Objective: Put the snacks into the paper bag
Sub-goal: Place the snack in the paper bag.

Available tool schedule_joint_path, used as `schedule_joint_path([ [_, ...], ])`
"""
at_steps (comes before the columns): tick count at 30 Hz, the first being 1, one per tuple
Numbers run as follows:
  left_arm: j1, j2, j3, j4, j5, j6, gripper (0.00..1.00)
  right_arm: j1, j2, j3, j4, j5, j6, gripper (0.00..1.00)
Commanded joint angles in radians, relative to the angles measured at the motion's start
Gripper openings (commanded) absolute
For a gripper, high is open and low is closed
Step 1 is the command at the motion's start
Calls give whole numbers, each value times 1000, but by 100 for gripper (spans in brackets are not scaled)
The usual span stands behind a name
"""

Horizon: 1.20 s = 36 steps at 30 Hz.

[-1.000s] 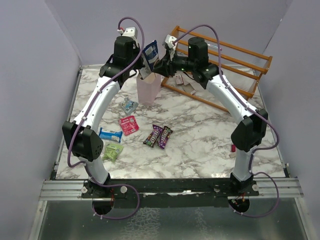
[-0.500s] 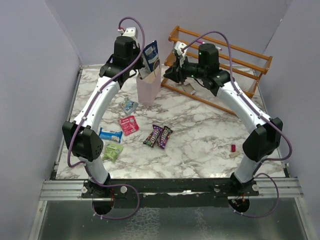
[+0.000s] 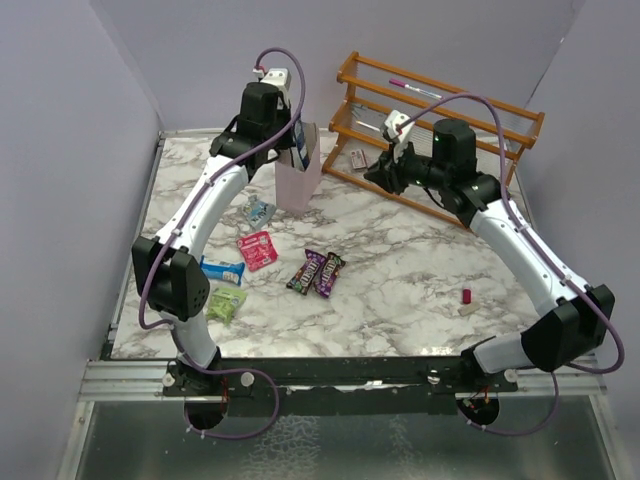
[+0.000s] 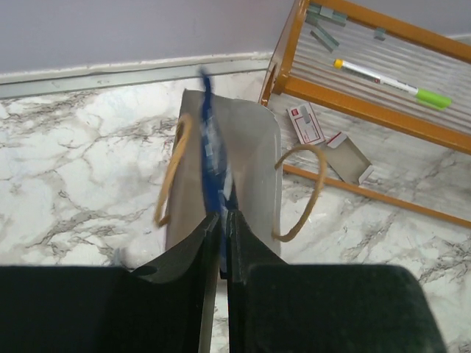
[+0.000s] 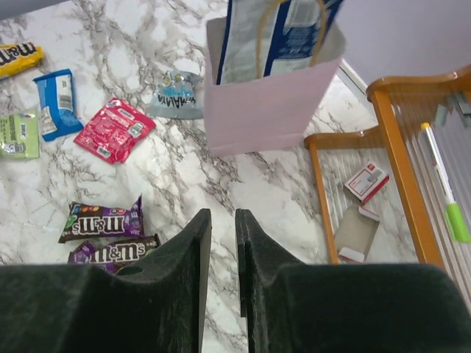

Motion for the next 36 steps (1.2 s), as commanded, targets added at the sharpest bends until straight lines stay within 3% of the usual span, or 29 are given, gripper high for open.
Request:
schedule_joint_path([
  [1,-8,19,-19,35,-30,32,13,-22,-91,-105,10,72,-23,20],
  [6,-10,28,-20,26,-24,57,16,-40,-162,-214,23,99,-36,19],
  [10,-11,-2,-22,30,20,114,24,-47,-210,-301,48,115,-42,19],
  [19,-11,-184,-143,-11,235,325,59,-64,-262,-459,69,125,-48,28],
  [24,-12,-335,-334,-83,301,504,76,-90,-272,-470,21,69,-58,45],
  [29,-10,-491,-560,-120,248,634,89,-102,-278,-490,6,16,-74,73],
  [36,66,-553,-726,-175,161,709,92,-102,-298,-505,-2,-39,-105,98],
])
